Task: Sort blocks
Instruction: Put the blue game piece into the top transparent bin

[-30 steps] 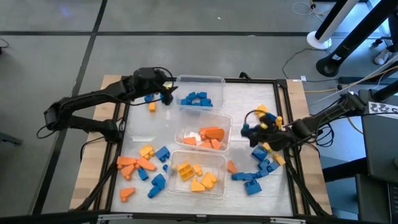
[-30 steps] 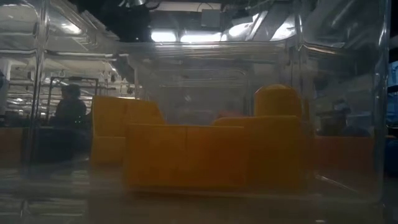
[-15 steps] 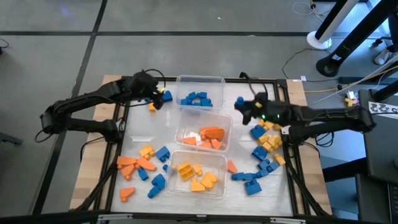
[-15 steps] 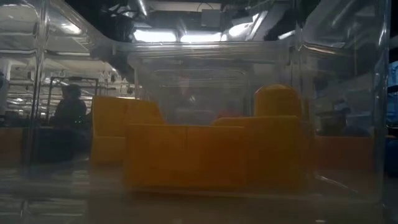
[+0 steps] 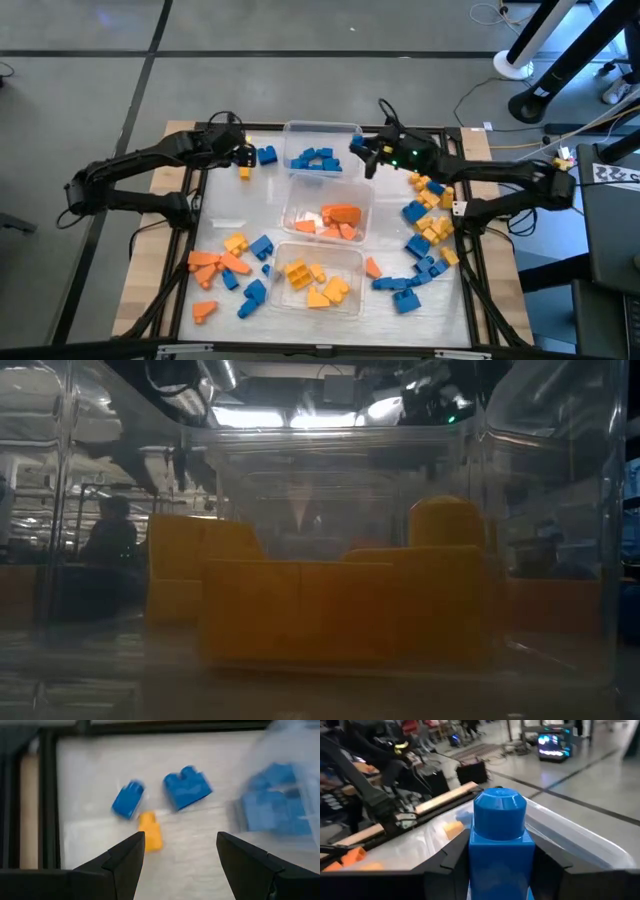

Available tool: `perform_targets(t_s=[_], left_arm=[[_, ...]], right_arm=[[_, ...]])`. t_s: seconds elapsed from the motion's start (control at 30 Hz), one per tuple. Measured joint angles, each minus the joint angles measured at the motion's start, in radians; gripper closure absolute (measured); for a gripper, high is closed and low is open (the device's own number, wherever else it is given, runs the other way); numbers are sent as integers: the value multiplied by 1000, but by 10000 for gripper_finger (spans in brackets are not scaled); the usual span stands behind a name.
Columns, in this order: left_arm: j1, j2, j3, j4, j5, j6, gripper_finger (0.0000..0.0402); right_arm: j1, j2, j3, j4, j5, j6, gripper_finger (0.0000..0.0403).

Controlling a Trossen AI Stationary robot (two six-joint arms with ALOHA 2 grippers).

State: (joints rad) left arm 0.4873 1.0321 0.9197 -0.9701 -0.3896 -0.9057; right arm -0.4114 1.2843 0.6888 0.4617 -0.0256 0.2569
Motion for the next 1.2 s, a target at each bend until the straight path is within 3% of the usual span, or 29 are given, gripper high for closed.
perform_targets(t_s=[0.23, 0.5, 0.97, 1.2], left_arm=[[0, 1, -79, -15, 1, -175, 165], [11, 1, -181, 10, 4, -356, 165], [105, 1, -378, 396, 9, -448, 165], [179, 1, -487, 628, 4, -450, 165]], right_arm=[[-39, 177, 0, 259, -98, 1, 249], [-41, 232, 0, 304, -99, 0, 234], [-41, 233, 0, 312, -107, 0, 174], [-41, 233, 0, 472, -124, 0, 169]])
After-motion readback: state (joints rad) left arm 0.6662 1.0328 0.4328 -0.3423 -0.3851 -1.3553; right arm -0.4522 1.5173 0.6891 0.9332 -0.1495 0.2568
